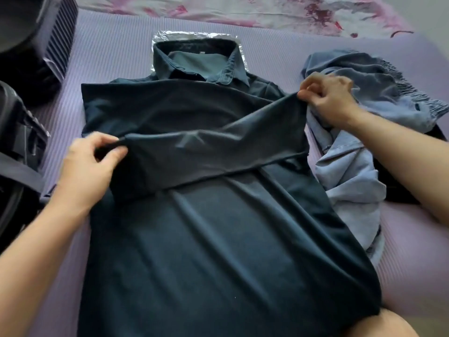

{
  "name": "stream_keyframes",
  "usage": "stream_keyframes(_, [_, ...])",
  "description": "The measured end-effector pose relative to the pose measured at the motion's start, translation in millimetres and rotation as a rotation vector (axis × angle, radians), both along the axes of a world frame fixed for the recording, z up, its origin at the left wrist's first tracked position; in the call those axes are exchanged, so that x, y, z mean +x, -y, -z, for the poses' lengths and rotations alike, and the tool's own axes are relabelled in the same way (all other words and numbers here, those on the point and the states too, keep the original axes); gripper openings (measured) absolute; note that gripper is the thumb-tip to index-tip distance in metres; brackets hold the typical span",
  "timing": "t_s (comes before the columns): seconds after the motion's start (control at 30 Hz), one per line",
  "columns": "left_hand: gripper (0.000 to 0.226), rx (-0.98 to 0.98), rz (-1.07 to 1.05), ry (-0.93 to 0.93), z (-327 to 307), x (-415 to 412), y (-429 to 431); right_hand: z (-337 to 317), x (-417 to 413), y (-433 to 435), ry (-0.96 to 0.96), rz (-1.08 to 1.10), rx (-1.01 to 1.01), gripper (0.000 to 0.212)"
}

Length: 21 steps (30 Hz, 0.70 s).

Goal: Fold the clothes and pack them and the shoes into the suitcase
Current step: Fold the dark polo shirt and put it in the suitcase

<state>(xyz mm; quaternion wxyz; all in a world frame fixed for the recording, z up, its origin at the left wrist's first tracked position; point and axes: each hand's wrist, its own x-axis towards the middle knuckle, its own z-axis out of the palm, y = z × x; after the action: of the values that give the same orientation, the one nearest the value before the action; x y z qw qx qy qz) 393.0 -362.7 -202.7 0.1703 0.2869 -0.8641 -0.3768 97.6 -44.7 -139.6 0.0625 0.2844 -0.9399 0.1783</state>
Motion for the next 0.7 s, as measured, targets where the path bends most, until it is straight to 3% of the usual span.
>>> stream_keyframes(0.07, [0.005,0.128,-0.073,-0.126,-10.1,-11.2,9.8,-7.3,-13.9,-2.2,-0.017,0.091,-0.071,0.009])
stream_keyframes(0.13, [0.007,0.231,-0.127,-0.197,-17.5,-27.4,18.1,-6.8,-25.8,7.5,-0.037,0.158,0.001,0.016])
stream_keyframes(0.23, [0.005,0.106,-0.220,-0.179,-12.0,-52.4,28.5,5.6,-37.7,31.7,-0.069,0.176,0.154,0.016])
stream_keyframes(0.37, [0.032,-0.023,-0.289,-0.113,9.2,-75.8,37.0,27.5,-30.6,51.3,-0.119,0.196,0.275,0.024])
stream_keyframes(0.43, [0.034,-0.036,-0.288,-0.098,14.7,-81.1,37.4,32.6,-14.4,47.7,-0.093,0.210,0.207,0.031])
stream_keyframes(0.53, [0.025,-0.063,-0.269,-0.169,17.1,-83.7,40.7,39.6,24.8,31.8,-0.141,0.068,0.002,0.045])
stream_keyframes(0.63, [0.015,-0.071,-0.308,-0.267,15.8,-87.1,42.8,57.2,55.8,22.4,0.104,-0.108,-0.014,0.059])
stream_keyframes(0.7, [0.017,-0.125,-0.302,-0.268,14.2,-88.5,42.6,73.0,56.4,20.3,0.315,-0.094,0.149,0.063])
